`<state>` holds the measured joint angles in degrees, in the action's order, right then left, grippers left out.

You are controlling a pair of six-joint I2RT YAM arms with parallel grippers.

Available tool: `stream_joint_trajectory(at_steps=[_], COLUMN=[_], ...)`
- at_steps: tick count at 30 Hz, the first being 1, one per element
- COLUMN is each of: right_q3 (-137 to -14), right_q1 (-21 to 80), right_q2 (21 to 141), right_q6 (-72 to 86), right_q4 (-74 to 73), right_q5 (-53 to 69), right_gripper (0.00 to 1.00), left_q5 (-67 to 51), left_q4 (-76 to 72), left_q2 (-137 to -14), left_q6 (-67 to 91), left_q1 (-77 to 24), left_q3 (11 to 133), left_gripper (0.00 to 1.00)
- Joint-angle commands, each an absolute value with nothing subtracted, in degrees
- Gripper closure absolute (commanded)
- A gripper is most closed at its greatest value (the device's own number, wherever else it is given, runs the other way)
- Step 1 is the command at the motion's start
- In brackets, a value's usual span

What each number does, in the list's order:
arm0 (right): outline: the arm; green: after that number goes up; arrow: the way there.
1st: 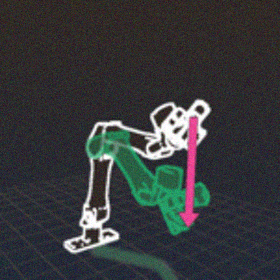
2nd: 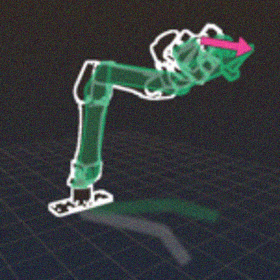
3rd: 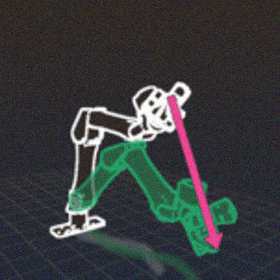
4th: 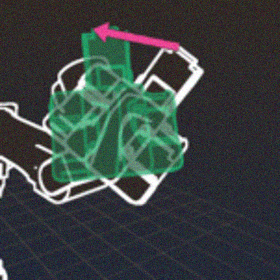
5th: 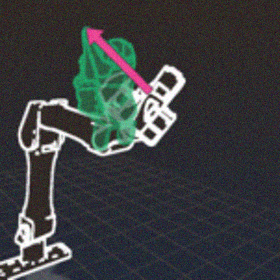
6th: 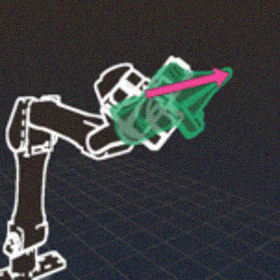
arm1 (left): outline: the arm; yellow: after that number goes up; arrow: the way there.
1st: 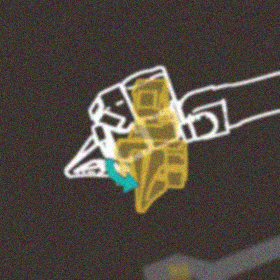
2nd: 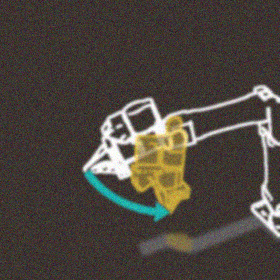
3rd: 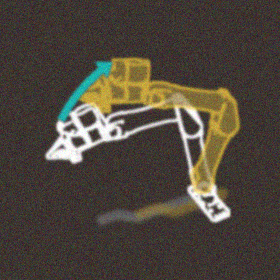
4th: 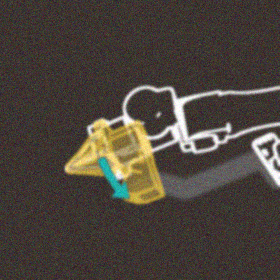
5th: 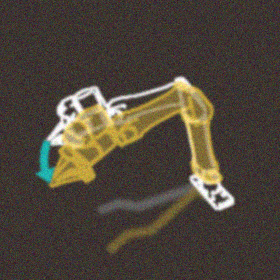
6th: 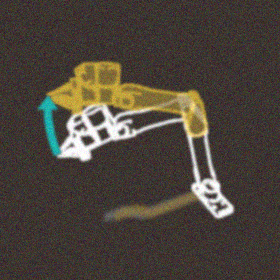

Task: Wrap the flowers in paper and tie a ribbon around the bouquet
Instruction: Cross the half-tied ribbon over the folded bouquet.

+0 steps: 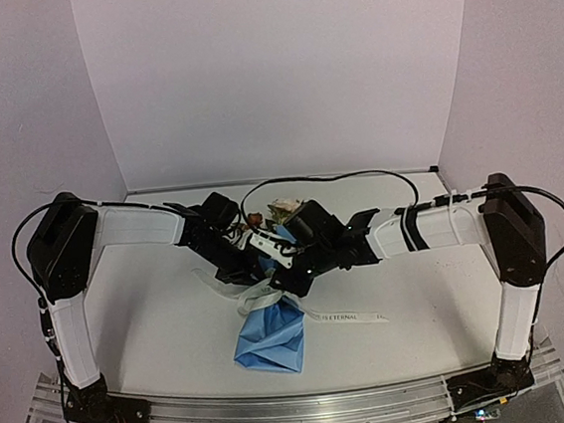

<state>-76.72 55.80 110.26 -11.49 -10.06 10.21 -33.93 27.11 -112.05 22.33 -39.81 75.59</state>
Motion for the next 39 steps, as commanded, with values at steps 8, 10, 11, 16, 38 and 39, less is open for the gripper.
stream_joint_trajectory(at_steps=[8, 10, 11, 16, 38, 39], right_q3=[-66.0, -63.9, -62.7, -59.3, -50.2, -49.8], right_q1=[56.3, 56.3, 56.3, 56.3, 54.2, 54.0], right_q2=[104.7, 104.1, 103.7, 102.6, 98.4, 97.9], right_q6=[-4.9, -3.4, -2.7, 0.4, 7.0, 7.7], right_q4=[5.0, 7.7, 8.9, 13.7, 19.2, 19.2], right_q5=[-0.8, -3.4, -4.6, -8.3, -15.1, -14.9], right_gripper=[0.94, 0.93, 0.92, 0.83, 0.62, 0.62], left_q5=[-34.1, -34.0, -33.9, -34.2, -34.8, -34.9], left_q4=[26.2, 26.1, 26.0, 25.7, 27.5, 27.6], left_q2=[-108.8, -108.5, -108.2, -107.0, -102.6, -102.4], left_q6=[22.1, 22.2, 22.2, 22.1, 20.2, 20.1], left_q1=[-40.0, -40.0, -40.0, -40.0, -40.1, -40.1], left_q3=[74.5, 74.3, 74.1, 73.8, 72.2, 72.1], left_gripper=[1.00, 1.00, 1.00, 1.00, 1.00, 1.00])
